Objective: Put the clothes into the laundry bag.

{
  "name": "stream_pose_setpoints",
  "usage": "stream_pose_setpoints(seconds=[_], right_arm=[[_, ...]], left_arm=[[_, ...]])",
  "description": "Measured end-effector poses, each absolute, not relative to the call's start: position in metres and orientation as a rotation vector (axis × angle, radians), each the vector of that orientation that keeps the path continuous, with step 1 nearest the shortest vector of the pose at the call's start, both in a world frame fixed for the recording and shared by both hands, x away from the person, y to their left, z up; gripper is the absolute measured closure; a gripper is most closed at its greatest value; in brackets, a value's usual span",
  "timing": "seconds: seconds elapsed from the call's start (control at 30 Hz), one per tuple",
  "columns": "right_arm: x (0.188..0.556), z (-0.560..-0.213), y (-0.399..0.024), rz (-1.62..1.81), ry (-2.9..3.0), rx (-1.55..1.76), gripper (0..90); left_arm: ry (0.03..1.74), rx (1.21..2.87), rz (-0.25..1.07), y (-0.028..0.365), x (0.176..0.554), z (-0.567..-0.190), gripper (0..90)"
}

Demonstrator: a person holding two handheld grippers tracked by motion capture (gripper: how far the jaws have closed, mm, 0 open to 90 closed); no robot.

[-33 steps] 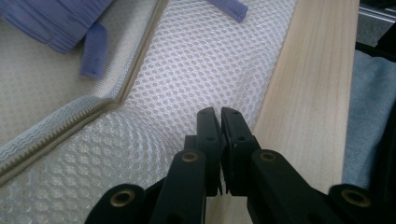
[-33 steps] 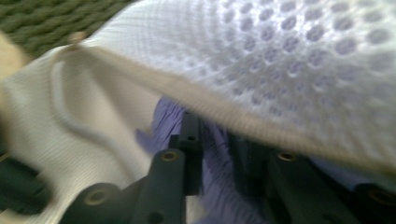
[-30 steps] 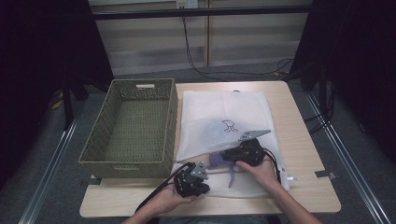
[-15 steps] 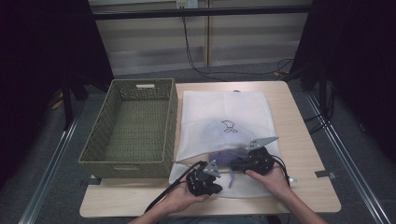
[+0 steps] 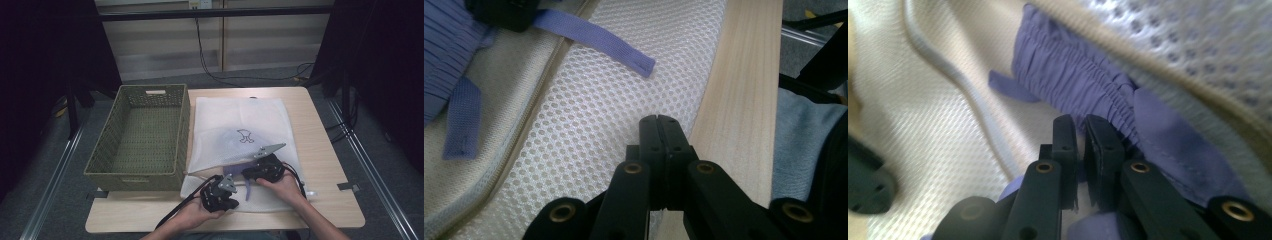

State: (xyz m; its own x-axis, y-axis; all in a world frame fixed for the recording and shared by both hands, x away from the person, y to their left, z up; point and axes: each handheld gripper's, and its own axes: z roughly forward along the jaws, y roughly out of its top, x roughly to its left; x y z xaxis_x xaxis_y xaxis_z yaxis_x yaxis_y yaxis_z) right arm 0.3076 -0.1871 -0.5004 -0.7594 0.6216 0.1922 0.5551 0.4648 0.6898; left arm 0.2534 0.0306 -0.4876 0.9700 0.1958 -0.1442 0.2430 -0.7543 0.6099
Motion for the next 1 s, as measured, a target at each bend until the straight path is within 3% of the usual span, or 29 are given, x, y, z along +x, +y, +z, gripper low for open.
stream_pose_setpoints(seconds=[0.3, 1.0], right_arm=[[0.322, -0.503, -0.185, 1.153, 2.553, 1.113, 89.3], [0.348, -0.507, -0.181, 1.141, 2.398, 1.225, 89.9]], left_arm=[[0.303, 2.437, -0.101, 0.031, 0.253, -0.488, 90.0], [0.282, 2.448, -0.089, 0.031, 0.253, -0.488, 90.0]])
